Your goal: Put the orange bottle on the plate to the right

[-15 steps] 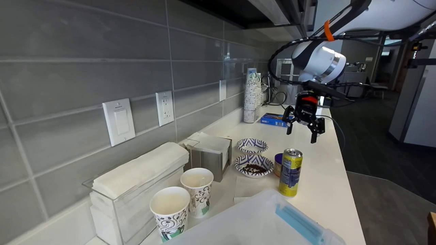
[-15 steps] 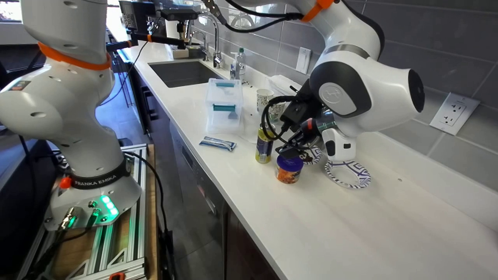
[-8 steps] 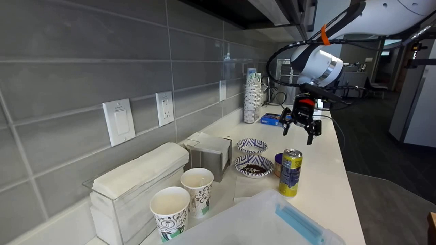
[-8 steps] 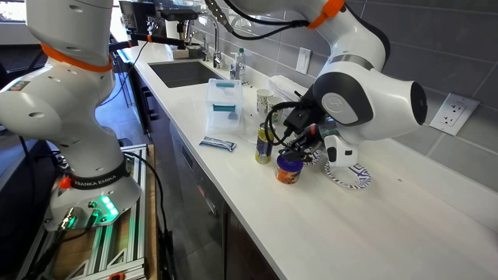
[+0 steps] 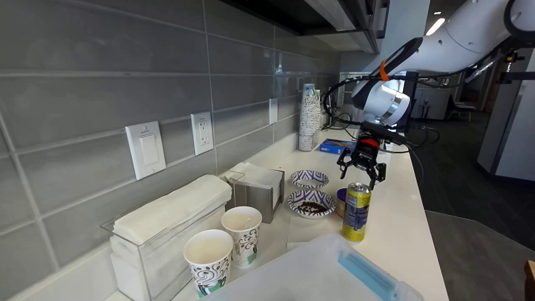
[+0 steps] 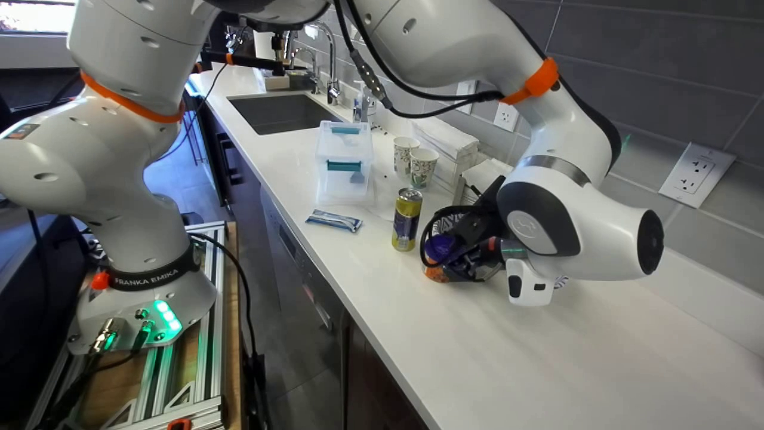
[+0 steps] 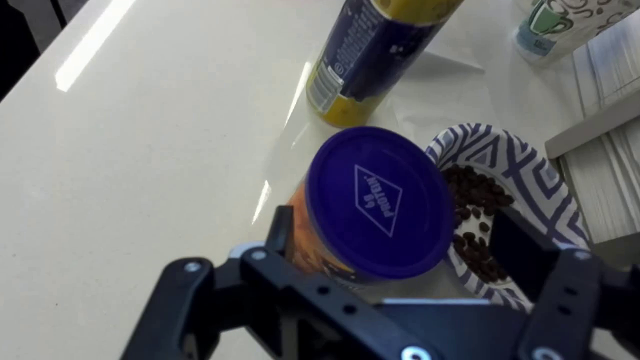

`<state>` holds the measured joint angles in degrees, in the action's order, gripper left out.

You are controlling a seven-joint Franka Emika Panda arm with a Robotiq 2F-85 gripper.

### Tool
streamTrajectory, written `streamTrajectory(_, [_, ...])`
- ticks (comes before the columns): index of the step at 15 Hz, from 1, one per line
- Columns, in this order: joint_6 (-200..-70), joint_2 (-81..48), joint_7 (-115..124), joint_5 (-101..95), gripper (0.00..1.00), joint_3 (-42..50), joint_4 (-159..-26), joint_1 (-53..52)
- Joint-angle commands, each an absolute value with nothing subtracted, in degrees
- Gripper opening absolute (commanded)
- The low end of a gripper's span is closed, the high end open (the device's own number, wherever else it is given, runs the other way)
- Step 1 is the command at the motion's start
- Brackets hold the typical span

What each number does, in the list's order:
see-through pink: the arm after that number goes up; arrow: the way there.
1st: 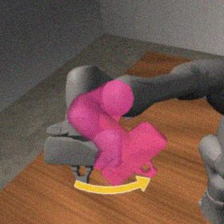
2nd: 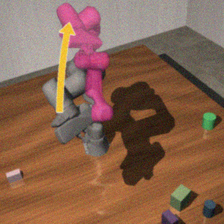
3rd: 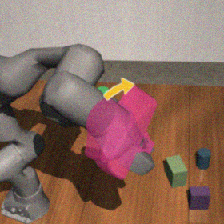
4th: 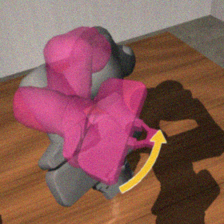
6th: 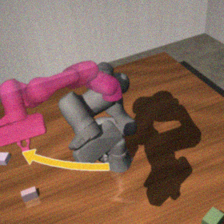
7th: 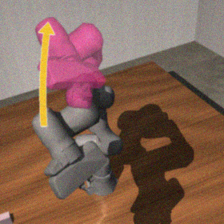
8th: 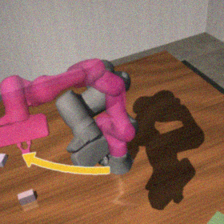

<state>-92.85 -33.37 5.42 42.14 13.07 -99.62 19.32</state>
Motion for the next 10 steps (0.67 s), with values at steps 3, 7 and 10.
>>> streamTrajectory(3, [-89.1, -40.6, 7.9, 43.7, 1.00, 11.4, -92.6, 21.6])
streamTrajectory(7, [-86.9, -43.7, 10.1, 44.4, 1.00, 11.0, -89.8, 22.1])
streamTrajectory(10, [-85.6, -45.7, 11.6, 44.4, 1.00, 11.1, -88.1, 22.1])
